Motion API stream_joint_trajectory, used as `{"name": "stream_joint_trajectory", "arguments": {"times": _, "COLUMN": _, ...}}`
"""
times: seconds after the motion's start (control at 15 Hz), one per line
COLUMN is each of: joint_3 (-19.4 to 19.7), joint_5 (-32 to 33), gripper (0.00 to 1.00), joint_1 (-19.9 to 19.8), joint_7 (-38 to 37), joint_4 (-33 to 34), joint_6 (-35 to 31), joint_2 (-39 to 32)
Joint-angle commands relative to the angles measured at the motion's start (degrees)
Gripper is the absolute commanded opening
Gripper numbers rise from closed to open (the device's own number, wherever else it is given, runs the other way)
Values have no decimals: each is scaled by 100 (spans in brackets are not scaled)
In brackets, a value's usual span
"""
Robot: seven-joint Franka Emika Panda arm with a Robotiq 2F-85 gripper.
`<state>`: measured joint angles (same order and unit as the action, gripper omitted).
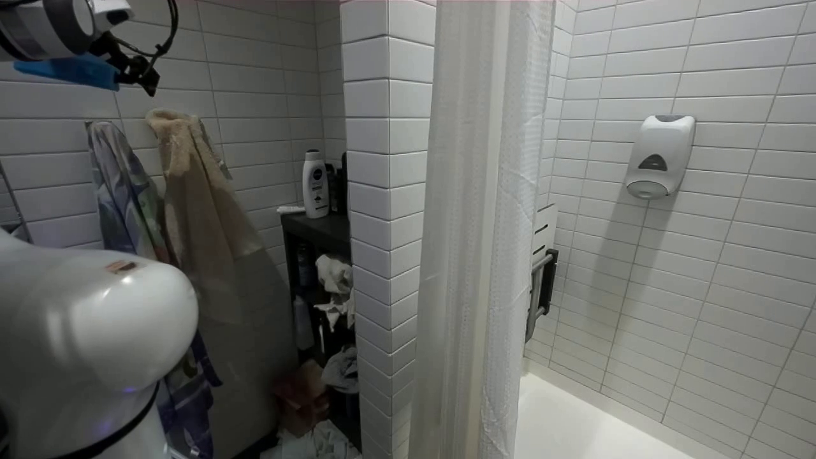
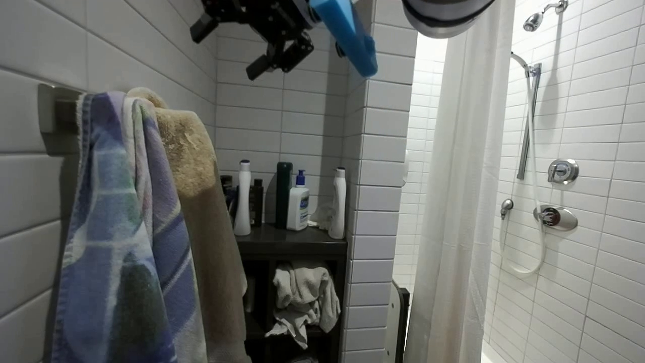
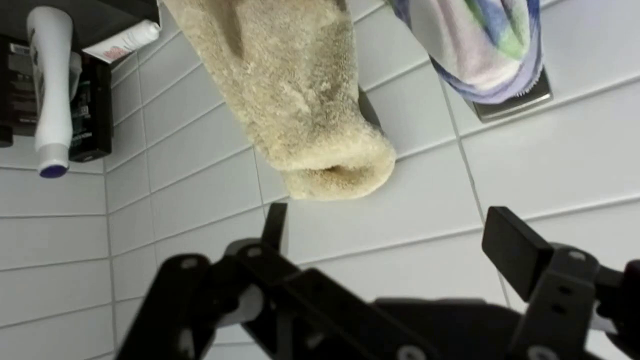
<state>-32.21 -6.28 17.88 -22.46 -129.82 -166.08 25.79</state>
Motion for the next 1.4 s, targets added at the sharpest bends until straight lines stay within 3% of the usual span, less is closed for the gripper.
{"name": "stream_joint_trajectory", "arguments": {"times": 0.0, "joint_3": -412, "joint_5": 260, "gripper": 100, "joint_1": -352, "joint_7": -219, "joint_4": 430, "joint_6": -206, "joint_2": -133}}
{"name": "stream_joint_trajectory", "arguments": {"times": 0.13, "joint_3": -434, "joint_5": 116, "gripper": 100, "joint_1": -157, "joint_7": -38, "joint_4": 779, "joint_6": 93, "joint_2": -406}}
{"name": "stream_joint_trajectory", "arguments": {"times": 0.47, "joint_3": -381, "joint_5": 470, "gripper": 100, "joint_1": -321, "joint_7": 248, "joint_4": 1636, "joint_6": 1296, "joint_2": -484}}
{"name": "stream_joint_trajectory", "arguments": {"times": 0.8, "joint_3": 111, "joint_5": 301, "gripper": 100, "joint_1": -75, "joint_7": 856, "joint_4": 2872, "joint_6": 3427, "joint_2": -783}}
{"name": "stream_joint_trajectory", "arguments": {"times": 1.07, "joint_3": 254, "joint_5": 402, "gripper": 100, "joint_1": 18, "joint_7": 1399, "joint_4": 3803, "joint_6": 5335, "joint_2": -1124}}
{"name": "stream_joint_trajectory", "arguments": {"times": 1.33, "joint_3": 269, "joint_5": 404, "gripper": 100, "joint_1": 183, "joint_7": 2081, "joint_4": 4675, "joint_6": 6728, "joint_2": -1664}}
